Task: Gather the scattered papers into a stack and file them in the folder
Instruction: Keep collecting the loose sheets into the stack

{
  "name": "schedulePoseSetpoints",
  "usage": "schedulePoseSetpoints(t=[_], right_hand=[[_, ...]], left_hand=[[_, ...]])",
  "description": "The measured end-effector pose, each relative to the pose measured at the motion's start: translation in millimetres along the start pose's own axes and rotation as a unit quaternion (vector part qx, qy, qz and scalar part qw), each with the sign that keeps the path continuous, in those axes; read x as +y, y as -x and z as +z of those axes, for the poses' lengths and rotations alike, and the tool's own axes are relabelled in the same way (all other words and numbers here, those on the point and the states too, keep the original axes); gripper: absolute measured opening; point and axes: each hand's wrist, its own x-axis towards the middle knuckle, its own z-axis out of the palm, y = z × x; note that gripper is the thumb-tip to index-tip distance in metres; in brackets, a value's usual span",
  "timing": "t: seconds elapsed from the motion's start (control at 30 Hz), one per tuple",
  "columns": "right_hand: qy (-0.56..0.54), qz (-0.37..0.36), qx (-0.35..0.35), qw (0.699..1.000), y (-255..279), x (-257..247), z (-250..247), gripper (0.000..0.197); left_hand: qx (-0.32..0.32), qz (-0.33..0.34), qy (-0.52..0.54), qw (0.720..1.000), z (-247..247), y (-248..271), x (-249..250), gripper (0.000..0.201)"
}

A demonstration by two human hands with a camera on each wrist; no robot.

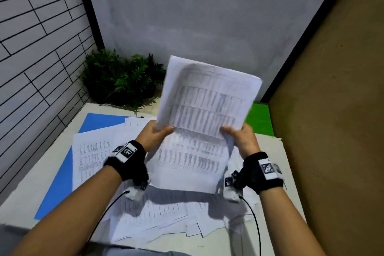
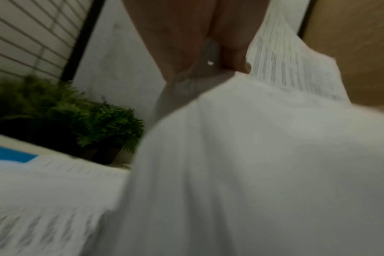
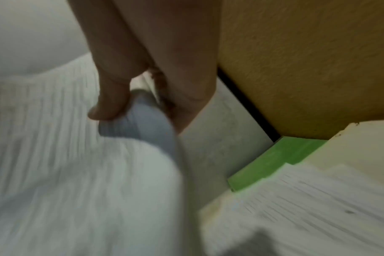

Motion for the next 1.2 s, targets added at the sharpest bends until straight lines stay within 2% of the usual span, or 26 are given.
schedulePoseSetpoints(t=[0.07, 0.13, 0.17, 0.23, 0.3, 0.37, 0.47, 0.57, 0.63, 0.77, 0.9, 1.03, 1.2], right_hand=[[0.07, 0.063, -0.086, 0.992, 13, 28, 7, 0.024], [0.115, 0.119, -0.157, 0.974, 30, 60, 11, 0.01], [0.14, 0.136, -0.18, 0.964, 36, 75, 11, 0.009], [0.192, 0.146, -0.199, 0.95, 37, 101, 6, 0.021], [0.216, 0.16, -0.155, 0.951, 28, 115, -9, 0.016], [0.272, 0.149, -0.068, 0.948, 11, 118, -29, 0.013], [0.363, 0.188, 0.051, 0.911, -13, 116, -61, 0.037], [0.386, 0.315, 0.135, 0.857, -18, 117, -75, 0.074], [0.344, 0.344, 0.135, 0.863, -21, 120, -77, 0.079], [0.274, 0.34, 0.067, 0.897, -27, 121, -75, 0.057], [0.287, 0.305, 0.072, 0.905, -29, 123, -71, 0.046], [0.363, 0.211, 0.082, 0.904, -32, 108, -73, 0.033], [0.384, 0.143, 0.106, 0.906, -26, 71, -81, 0.031]], left_hand=[[0.055, -0.007, 0.03, 0.998, -9, 2, -5, 0.021], [0.082, -0.03, 0.016, 0.996, -18, 8, -13, 0.003], [0.091, -0.047, 0.003, 0.995, -21, 12, -18, 0.011], [0.119, -0.08, -0.015, 0.99, -28, 20, -31, 0.026], [0.14, -0.107, -0.03, 0.984, -32, 28, -36, 0.031], [0.171, -0.126, -0.023, 0.977, -34, 34, -37, 0.031], [0.219, -0.136, -0.018, 0.966, -38, 42, -44, 0.027], [0.226, -0.151, -0.041, 0.961, -42, 50, -48, 0.026], [0.231, -0.154, -0.018, 0.961, -38, 53, -47, 0.023], [0.253, -0.15, 0.016, 0.956, -30, 54, -40, 0.017], [0.234, -0.161, 0.011, 0.959, -38, 47, -42, 0.019], [0.207, -0.153, 0.014, 0.966, -42, 35, -37, 0.017], [0.164, -0.134, 0.008, 0.977, -47, 21, -31, 0.021]])
